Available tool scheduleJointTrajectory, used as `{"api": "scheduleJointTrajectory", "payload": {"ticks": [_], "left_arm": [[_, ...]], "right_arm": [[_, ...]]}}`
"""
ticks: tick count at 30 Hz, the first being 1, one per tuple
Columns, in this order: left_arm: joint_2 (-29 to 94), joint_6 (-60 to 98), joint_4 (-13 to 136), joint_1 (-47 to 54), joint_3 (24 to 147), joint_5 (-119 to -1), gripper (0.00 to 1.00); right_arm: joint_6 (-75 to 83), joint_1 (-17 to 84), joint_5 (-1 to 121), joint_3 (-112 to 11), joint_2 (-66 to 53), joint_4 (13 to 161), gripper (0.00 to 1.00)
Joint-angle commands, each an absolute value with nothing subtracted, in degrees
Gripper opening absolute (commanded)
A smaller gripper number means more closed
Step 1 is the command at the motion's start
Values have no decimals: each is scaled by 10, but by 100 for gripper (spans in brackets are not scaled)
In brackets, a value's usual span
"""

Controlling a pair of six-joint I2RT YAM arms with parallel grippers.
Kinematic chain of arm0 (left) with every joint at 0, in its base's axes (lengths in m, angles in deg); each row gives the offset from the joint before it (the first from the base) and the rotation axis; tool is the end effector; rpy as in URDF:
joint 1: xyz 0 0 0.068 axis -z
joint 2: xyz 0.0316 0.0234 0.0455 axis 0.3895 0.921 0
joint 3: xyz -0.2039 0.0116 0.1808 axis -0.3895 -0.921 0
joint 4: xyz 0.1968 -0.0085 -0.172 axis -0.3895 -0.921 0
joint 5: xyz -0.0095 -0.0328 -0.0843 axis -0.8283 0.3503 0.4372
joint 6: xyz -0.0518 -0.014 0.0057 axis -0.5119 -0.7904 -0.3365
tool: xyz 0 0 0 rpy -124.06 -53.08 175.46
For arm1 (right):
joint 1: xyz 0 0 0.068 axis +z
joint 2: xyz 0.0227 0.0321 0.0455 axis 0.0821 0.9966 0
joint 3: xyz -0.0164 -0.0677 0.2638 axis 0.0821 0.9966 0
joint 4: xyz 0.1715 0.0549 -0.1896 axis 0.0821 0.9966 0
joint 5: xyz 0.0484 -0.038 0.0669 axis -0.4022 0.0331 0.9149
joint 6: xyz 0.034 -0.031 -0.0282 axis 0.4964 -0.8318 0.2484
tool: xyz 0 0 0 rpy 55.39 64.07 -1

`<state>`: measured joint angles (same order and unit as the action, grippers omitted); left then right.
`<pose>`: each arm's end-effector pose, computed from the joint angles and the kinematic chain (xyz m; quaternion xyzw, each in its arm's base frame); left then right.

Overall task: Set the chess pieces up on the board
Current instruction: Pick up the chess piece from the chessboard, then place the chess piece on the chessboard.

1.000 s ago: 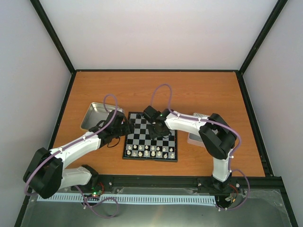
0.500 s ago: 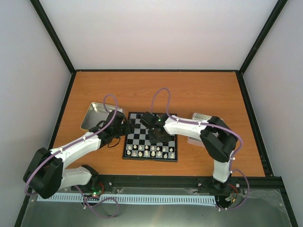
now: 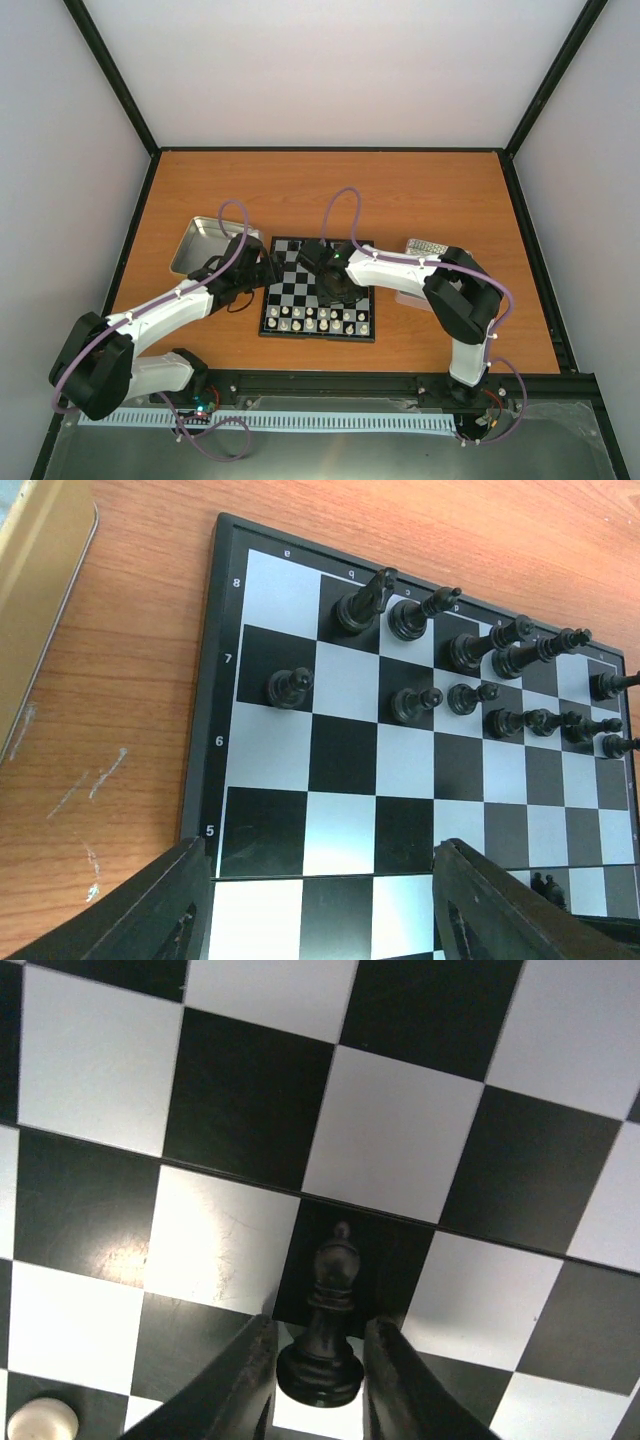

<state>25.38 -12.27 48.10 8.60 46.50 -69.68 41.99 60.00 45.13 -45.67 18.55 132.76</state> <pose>0.1993 -0.1210 0.1855 -0.0958 0.9245 -0.2119 0.3022 0.1993 0.2801 0.1658 -0.0883 0.9918 0.0158 0.0916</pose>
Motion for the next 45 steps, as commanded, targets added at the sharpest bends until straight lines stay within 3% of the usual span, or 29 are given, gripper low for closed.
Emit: {"api": "scheduleJointTrajectory", "payload": {"ticks": [1,4,14,22,28,33,39,45], "left_arm": [[241,-117,494,81,462,-690,62],[234,-115,495,81,464,-686,63],[208,-70,484,79,518,-582,72],[170,-34,451,69,616,-416,84],[197,-44,460,47,638,-252,84],[233,-23,445,47,655,-154,79],[267,-10,432,47,655,-74,62],[285,-42,457,47,651,-64,52]], "right_arm": [[429,605,434,-436,197,1342,21],[430,605,421,-433,178,1336,17],[307,604,329,-370,45,1185,19],[166,586,452,-189,-157,878,20],[105,581,510,-139,-239,825,19],[58,581,556,-137,-262,835,18],[2,581,592,-147,-274,856,18],[-32,581,611,-172,-252,901,17]]}}
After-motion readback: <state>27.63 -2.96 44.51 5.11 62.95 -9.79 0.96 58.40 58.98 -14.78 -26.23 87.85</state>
